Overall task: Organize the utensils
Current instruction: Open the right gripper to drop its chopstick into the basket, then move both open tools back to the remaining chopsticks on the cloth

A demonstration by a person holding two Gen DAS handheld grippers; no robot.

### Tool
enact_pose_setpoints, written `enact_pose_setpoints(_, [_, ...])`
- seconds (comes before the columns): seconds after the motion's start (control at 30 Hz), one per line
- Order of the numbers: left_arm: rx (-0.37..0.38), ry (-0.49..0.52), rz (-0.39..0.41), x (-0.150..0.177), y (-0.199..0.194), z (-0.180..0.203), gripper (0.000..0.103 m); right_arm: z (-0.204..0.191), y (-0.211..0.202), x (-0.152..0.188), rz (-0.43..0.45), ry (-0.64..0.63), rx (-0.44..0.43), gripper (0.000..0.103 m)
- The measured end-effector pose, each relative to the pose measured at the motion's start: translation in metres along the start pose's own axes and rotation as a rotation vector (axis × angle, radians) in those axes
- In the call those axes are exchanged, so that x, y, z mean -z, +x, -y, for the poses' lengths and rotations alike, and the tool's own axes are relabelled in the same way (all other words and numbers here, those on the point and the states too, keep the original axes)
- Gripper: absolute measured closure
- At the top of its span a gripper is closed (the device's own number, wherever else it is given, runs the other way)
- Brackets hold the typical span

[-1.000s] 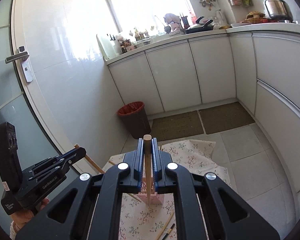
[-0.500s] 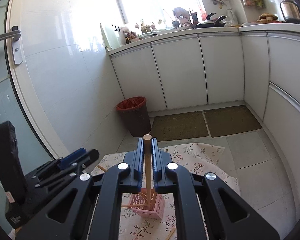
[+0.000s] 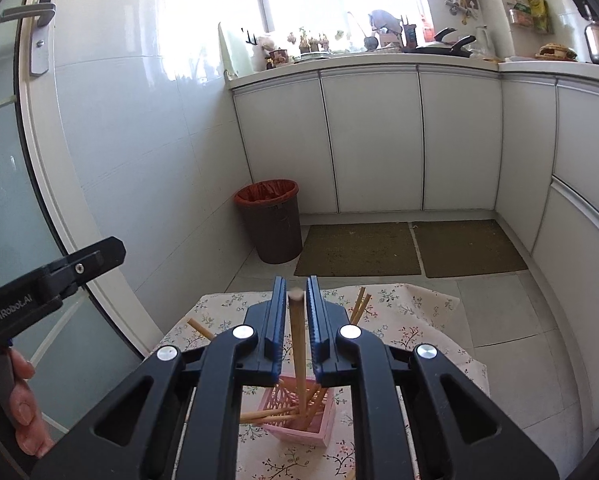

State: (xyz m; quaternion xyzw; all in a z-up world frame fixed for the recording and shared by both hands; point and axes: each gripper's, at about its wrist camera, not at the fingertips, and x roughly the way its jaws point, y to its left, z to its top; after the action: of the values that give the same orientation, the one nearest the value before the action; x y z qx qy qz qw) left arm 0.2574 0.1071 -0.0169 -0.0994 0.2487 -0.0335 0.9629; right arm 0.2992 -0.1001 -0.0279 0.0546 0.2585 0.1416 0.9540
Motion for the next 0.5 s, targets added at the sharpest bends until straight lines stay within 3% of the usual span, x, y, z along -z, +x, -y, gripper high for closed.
enact_pose_setpoints(0.07, [-0.016, 0.007, 0.022, -0.001, -0.005, 0.0, 0.058, -0.001, -0.003, -0.002, 0.01, -0.001, 0.014, 0.081])
enact_pose_setpoints(0.23, [-0.021, 0.018, 0.033, -0.004, -0.012, 0.002, 0.057, -0.004, -0.024, -0.012, 0.053, -0.016, 0.066, 0.076])
enact_pose_setpoints(0.33, [-0.028, 0.037, 0.034, -0.004, -0.017, 0.008, 0.054, -0.002, -0.04, -0.015, 0.079, -0.01, 0.117, 0.061])
enact_pose_setpoints(0.4, [-0.031, 0.05, 0.045, -0.003, -0.024, 0.013, 0.043, 0.0, -0.05, -0.015, 0.088, -0.001, 0.159, 0.051])
enact_pose_setpoints(0.5, [-0.032, 0.066, 0.064, -0.001, -0.036, 0.02, 0.036, 0.008, -0.067, -0.012, 0.093, 0.038, 0.203, 0.036])
